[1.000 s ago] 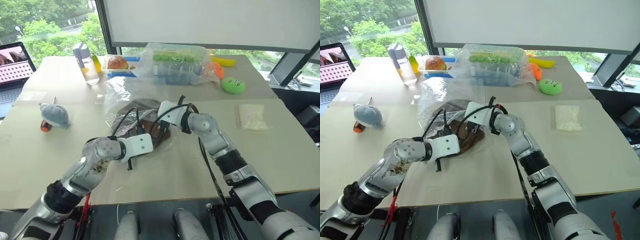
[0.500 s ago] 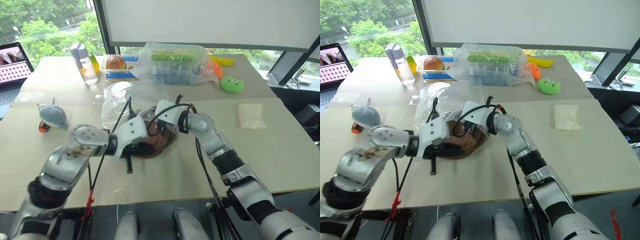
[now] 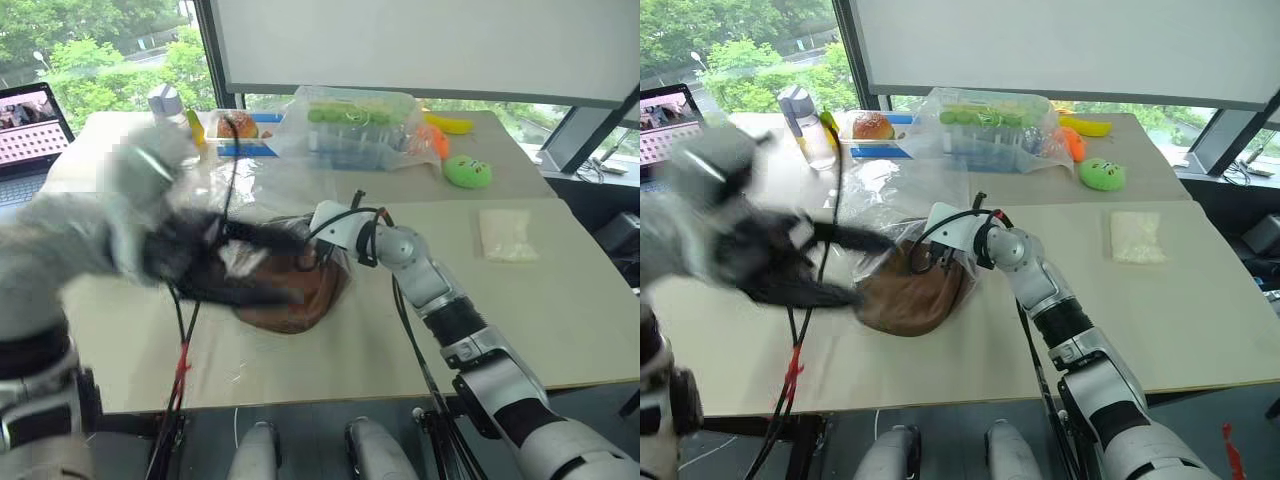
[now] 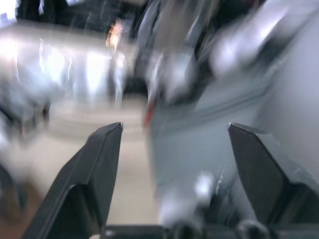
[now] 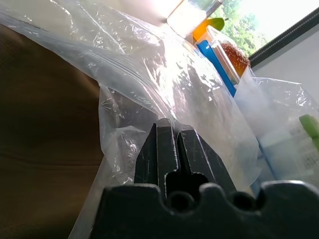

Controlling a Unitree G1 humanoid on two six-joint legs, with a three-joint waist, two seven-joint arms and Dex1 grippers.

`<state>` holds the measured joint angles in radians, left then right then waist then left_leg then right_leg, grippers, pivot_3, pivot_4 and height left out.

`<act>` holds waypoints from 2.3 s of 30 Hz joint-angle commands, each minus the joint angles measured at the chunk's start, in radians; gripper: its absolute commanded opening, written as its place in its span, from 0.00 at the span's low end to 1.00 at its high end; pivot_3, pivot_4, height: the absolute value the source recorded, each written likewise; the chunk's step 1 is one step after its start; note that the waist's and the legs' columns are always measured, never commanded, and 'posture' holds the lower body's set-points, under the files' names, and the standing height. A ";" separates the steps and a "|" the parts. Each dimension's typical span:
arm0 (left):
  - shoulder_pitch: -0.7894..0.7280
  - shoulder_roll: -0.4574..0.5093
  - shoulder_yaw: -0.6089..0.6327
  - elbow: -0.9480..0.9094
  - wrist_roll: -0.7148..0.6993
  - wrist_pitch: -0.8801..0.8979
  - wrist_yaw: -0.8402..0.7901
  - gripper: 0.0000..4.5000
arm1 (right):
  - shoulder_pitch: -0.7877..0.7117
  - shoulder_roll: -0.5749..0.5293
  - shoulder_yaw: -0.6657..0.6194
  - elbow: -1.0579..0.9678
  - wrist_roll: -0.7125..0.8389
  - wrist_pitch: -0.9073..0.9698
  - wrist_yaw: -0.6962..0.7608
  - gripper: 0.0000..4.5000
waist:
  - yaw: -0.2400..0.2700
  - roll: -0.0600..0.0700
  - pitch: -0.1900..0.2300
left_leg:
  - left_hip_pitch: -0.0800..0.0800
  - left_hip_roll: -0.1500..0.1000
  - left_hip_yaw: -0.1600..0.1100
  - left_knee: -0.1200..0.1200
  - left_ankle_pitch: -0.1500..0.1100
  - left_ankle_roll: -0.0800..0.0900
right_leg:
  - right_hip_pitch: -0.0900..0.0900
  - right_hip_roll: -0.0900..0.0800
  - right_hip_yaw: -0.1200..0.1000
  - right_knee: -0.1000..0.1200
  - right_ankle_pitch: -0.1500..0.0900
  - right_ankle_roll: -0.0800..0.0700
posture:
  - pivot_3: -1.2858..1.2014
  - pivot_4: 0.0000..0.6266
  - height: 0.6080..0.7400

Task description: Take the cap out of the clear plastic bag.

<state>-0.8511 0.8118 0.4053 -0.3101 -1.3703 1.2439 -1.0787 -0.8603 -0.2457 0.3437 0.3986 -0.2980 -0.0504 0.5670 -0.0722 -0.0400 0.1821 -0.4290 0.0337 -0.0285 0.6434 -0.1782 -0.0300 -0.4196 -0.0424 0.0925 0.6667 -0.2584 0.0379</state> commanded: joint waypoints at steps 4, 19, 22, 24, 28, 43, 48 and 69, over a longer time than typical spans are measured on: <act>-0.104 -0.016 0.085 0.202 -0.205 -0.115 0.327 0.76 | -0.022 -0.009 -0.019 -0.034 0.009 -0.016 -0.006 0.00 | 0.002 0.000 0.000 | 0.000 0.000 0.000 0.000 0.000 0.000 | -0.001 0.000 0.000 0.002 0.000 0.000 | 0.52 0.24 1.00; 0.428 0.390 -0.494 -0.138 0.725 -0.532 -0.067 0.98 | -0.016 -0.007 -0.021 -0.036 0.013 -0.013 -0.009 0.00 | 0.005 0.000 0.000 | 0.000 0.000 0.003 -0.003 0.001 -0.002 | -0.002 0.001 0.002 -0.001 0.000 -0.001 | 0.52 0.24 1.00; 0.421 0.345 -0.558 -0.137 0.837 -0.583 -0.025 0.98 | -0.015 -0.004 -0.020 -0.035 0.013 -0.013 -0.010 0.00 | 0.008 0.000 0.000 | -0.001 0.000 0.003 -0.003 0.001 -0.002 | -0.002 0.000 0.002 -0.002 0.000 -0.001 | 0.52 0.24 1.00; 0.417 0.306 -0.587 -0.123 0.907 -0.638 -0.005 0.98 | -0.015 -0.003 -0.021 -0.037 0.013 -0.012 -0.010 0.00 | 0.006 0.000 0.000 | -0.001 0.000 0.003 -0.003 0.001 -0.002 | -0.002 0.000 0.001 -0.002 0.000 -0.001 | 0.52 0.24 1.00; 0.430 0.238 -0.666 -0.112 1.057 -0.769 0.013 0.98 | -0.014 -0.003 -0.021 -0.041 0.012 -0.010 -0.012 0.00 | 0.005 0.000 0.000 | -0.001 0.000 0.003 -0.003 0.001 -0.001 | -0.002 0.000 0.002 -0.001 0.000 -0.001 | 0.52 0.24 1.00; 0.464 0.118 -0.766 0.070 1.414 -1.098 0.063 0.87 | -0.006 -0.007 -0.024 -0.058 0.011 0.001 -0.012 0.00 | 0.003 0.000 0.000 | -0.001 0.000 0.003 -0.002 0.001 -0.001 | -0.002 0.001 0.002 0.000 0.000 -0.001 | 0.52 0.24 1.00; 0.461 0.077 -0.746 0.092 1.412 -1.144 0.058 0.52 | -0.005 -0.008 -0.024 -0.059 0.012 0.002 -0.011 0.00 | 0.003 0.000 0.000 | 0.000 0.000 0.003 -0.002 0.001 -0.001 | -0.002 0.001 0.002 0.000 0.000 -0.001 | 0.52 0.24 1.00; 0.380 0.072 -0.554 -0.108 1.038 -0.709 -0.112 0.00 | -0.015 0.000 -0.020 -0.042 0.011 -0.004 -0.013 0.00 | 0.003 0.000 0.000 | 0.000 0.000 0.003 -0.002 0.001 -0.001 | -0.001 0.000 0.001 0.000 0.000 -0.001 | 0.52 0.24 1.00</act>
<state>-0.4640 0.8736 -0.1550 -0.3898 -0.2820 0.4877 -1.1627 -0.8559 -0.2477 0.3422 0.3846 -0.2948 -0.0474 0.5659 -0.0695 -0.0400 0.1820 -0.4287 0.0338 -0.0258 0.6414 -0.1777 -0.0310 -0.4204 -0.0419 0.0940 0.6667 -0.2587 0.0369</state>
